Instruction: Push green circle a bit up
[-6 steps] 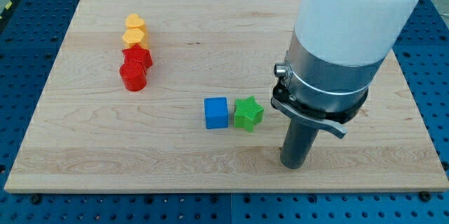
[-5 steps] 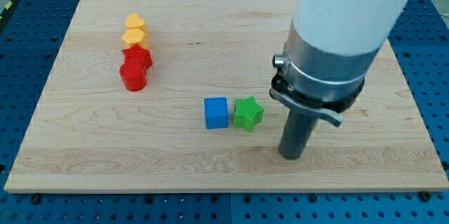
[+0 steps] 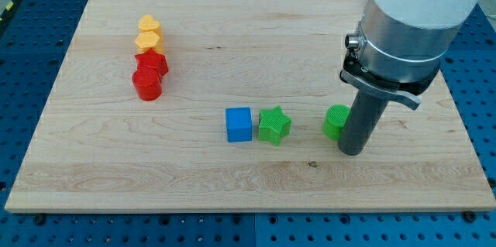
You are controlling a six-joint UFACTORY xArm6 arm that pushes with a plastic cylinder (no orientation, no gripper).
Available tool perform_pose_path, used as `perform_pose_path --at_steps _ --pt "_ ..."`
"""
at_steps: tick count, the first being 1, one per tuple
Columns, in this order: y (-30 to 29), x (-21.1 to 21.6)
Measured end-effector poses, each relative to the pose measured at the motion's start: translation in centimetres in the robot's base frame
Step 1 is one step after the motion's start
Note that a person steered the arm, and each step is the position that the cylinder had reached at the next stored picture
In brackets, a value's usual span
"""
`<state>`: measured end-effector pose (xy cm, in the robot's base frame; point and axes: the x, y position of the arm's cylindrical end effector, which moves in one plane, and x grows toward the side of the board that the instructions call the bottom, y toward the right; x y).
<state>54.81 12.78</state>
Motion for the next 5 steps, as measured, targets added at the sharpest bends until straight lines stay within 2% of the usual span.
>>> perform_pose_path --at_steps 4,5 --pt "-1.5 -0.6" --pt "-2.1 -2.2"
